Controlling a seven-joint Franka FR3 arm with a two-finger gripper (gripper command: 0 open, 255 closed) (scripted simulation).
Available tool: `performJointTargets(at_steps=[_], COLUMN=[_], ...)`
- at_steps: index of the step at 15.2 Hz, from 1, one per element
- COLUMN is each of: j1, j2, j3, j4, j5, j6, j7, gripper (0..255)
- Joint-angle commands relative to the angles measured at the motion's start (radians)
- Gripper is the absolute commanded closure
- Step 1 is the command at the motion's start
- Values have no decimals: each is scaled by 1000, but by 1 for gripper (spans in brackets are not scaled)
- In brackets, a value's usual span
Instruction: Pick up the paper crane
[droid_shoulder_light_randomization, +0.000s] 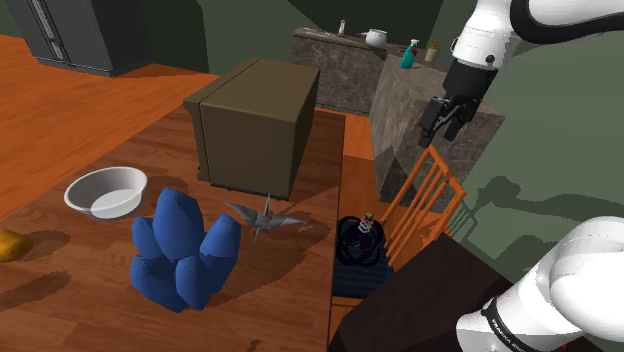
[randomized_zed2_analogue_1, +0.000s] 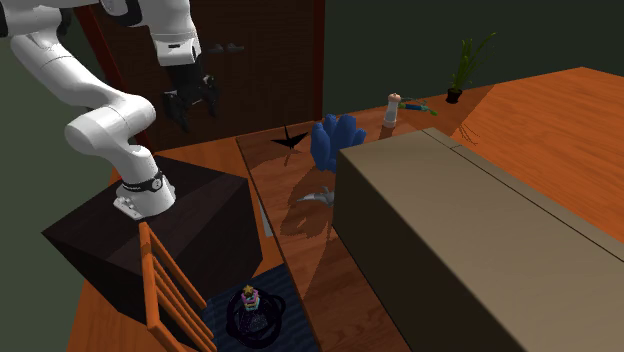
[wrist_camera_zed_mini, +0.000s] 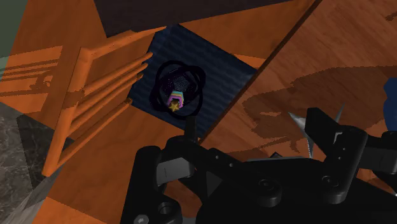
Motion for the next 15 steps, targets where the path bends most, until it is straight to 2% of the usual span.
performJointTargets(at_steps=[1, 8, 15], j1=[0, 39, 67], j2=[0, 242, 507], j3=[0, 60, 119], j4=[0, 27, 113], j5=[0, 8, -13], j6=[0, 180, 323], j7=[0, 7, 24], gripper=[0, 0, 0])
